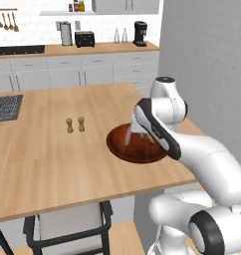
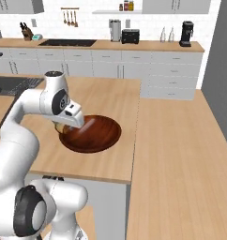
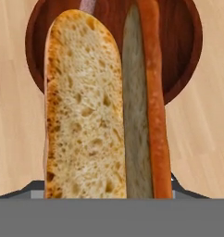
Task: Place one bun and one sausage from the bowl on each plate.
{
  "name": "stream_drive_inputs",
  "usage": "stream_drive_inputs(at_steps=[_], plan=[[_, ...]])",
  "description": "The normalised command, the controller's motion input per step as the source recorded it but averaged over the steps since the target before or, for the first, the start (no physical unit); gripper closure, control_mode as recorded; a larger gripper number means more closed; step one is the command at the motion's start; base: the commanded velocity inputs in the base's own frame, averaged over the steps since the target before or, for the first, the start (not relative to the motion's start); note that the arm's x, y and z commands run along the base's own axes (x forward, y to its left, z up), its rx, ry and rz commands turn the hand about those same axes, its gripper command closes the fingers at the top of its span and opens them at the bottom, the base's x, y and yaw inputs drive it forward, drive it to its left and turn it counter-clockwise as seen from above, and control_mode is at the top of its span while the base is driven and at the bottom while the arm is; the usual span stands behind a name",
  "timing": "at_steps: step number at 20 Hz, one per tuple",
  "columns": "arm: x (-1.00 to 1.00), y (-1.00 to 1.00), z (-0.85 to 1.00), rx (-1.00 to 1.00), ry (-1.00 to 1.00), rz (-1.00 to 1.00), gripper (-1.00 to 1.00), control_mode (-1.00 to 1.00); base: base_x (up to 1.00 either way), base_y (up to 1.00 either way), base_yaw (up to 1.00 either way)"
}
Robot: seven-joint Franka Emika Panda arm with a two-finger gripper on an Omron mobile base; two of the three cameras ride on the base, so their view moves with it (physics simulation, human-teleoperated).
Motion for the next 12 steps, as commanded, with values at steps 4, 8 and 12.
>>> stream_drive_inputs(at_steps=[4,8,12], plan=[[-0.37,0.06,0.0,0.0,0.0,0.0,1.0,-1.0,0.0,0.0,0.0],[-0.31,0.01,0.0,0.0,0.0,0.0,1.0,1.0,-0.49,0.12,0.0],[0.0,0.0,0.0,0.0,0.0,0.0,1.0,1.0,-1.0,0.6,0.0]])
